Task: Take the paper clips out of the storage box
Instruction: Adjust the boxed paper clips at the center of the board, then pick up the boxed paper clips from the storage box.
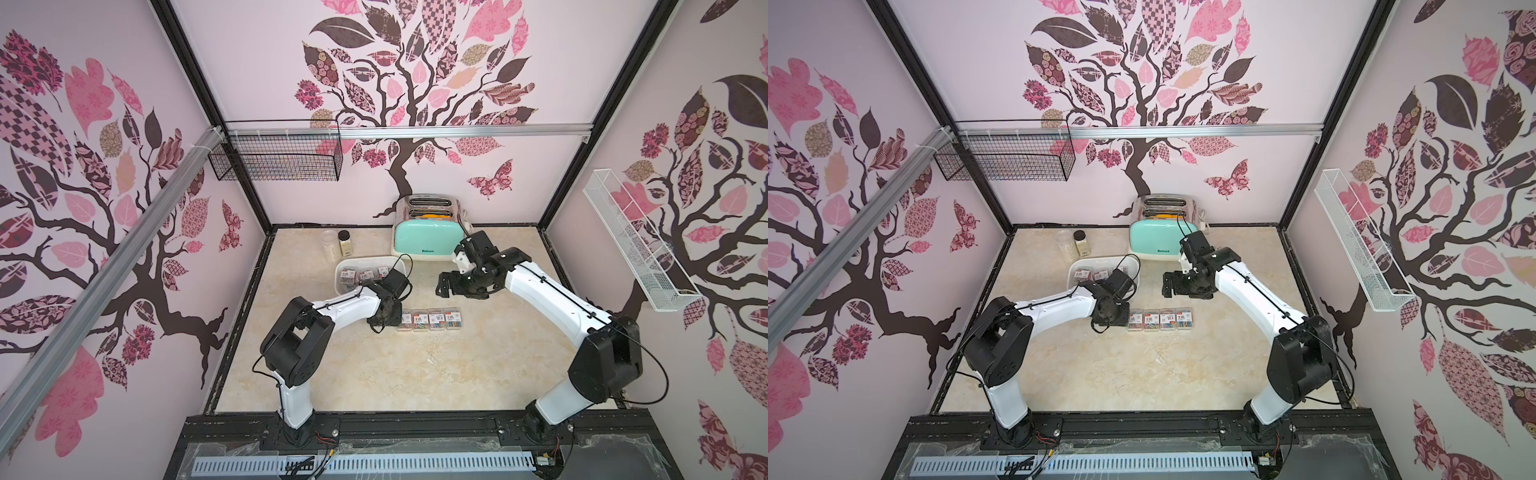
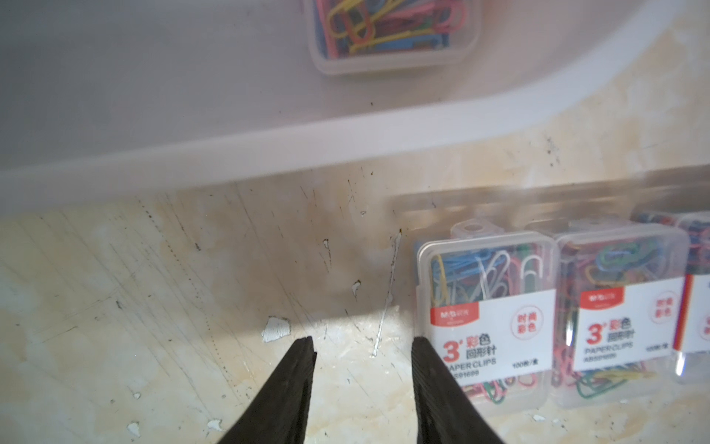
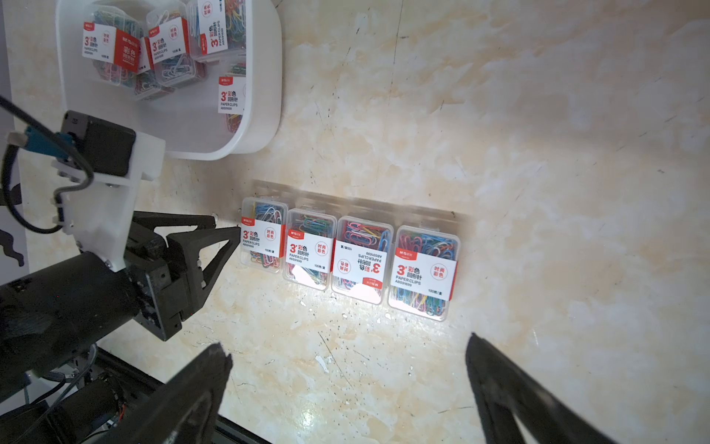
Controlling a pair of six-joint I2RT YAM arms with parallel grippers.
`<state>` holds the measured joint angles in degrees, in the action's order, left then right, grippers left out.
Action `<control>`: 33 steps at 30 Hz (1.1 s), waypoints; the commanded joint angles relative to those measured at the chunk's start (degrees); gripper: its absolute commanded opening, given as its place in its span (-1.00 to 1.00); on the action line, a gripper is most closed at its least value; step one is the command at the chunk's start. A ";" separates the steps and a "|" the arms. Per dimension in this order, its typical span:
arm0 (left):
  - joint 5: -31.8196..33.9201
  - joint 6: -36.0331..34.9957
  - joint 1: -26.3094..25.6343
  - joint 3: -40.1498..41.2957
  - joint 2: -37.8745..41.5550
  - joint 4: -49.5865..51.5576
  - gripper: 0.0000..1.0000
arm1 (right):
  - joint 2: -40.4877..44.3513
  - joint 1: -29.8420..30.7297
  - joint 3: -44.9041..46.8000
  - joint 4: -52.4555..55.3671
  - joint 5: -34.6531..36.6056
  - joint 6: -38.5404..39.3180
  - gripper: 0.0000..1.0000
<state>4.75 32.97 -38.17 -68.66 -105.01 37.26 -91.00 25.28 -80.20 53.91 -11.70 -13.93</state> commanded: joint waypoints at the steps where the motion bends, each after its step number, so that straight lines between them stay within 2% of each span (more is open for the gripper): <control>1: 2.72 -0.27 -0.11 -0.47 2.50 1.83 -0.01 | -0.49 0.17 -1.82 -0.06 0.41 -0.04 0.99; 6: 5.33 -1.83 3.15 -3.84 6.22 6.14 0.21 | -0.76 0.32 -3.11 0.28 -0.05 0.19 0.99; 8: 5.42 -3.33 5.11 -6.59 7.20 7.57 0.38 | -0.63 0.30 -3.55 0.58 0.01 0.37 0.99; 10: 5.43 -4.94 7.24 -10.10 6.67 8.67 0.46 | -0.35 0.30 -3.76 0.74 0.09 0.31 0.99; 16: 5.93 -10.47 13.13 -24.64 -4.21 14.97 0.71 | -0.23 0.31 -3.85 0.85 0.25 0.45 0.99; 19: 7.58 -13.13 15.58 -28.99 -9.50 15.77 0.83 | -0.23 0.30 -4.01 0.98 0.36 0.51 0.99; 26: 11.11 -14.49 20.08 -32.60 -14.74 16.32 0.85 | -0.23 0.30 -4.28 1.36 0.49 0.86 0.99; 33: 11.66 -15.91 21.38 -33.56 -16.72 14.53 0.84 | -0.75 0.30 -4.61 1.64 0.85 1.01 0.99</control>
<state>15.59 18.48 -16.64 -100.75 -120.44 52.53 -91.02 25.32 -82.02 54.89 -11.70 -13.80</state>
